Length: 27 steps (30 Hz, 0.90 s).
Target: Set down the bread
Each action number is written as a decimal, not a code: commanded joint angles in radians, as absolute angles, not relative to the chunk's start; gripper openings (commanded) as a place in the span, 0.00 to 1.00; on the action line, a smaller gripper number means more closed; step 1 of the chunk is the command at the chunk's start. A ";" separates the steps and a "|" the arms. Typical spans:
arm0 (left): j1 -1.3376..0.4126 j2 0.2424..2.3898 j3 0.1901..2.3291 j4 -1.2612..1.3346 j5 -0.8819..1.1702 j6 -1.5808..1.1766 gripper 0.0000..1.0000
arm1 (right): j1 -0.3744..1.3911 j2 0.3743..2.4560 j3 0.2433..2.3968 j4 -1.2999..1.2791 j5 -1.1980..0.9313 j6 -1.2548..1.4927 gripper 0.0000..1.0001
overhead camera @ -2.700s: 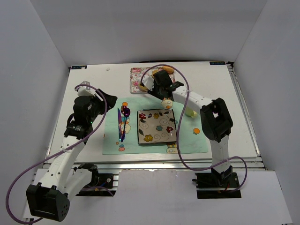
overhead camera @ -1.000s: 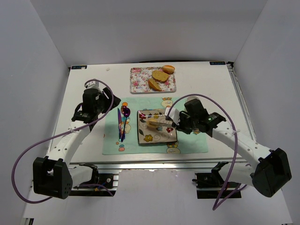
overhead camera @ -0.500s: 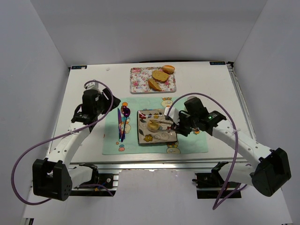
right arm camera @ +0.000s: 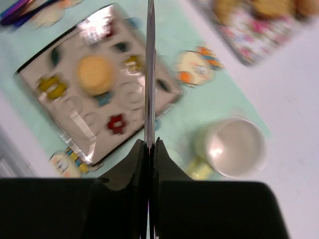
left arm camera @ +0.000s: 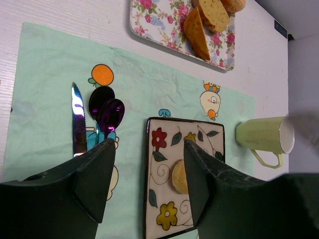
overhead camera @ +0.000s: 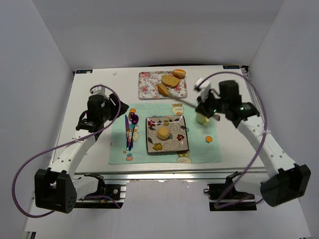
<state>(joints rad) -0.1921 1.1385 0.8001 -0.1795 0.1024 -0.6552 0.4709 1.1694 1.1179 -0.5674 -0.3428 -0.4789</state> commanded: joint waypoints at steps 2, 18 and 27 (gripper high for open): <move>-0.196 1.108 0.804 -0.126 0.164 -0.666 0.64 | 0.121 1.273 1.276 -0.494 -0.370 -0.225 0.00; -0.212 1.140 0.804 -0.101 0.212 -0.666 0.63 | -0.204 1.529 0.908 -0.221 -0.138 -0.169 0.23; -0.230 1.146 0.807 -0.098 0.216 -0.673 0.65 | -0.206 1.594 0.914 -0.291 -0.138 -0.284 0.75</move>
<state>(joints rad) -0.2176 1.1484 0.7784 -0.1009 0.1997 -0.6781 -0.2020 1.5955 0.8814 -0.2825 -0.1493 -0.2363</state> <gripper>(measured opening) 0.649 0.736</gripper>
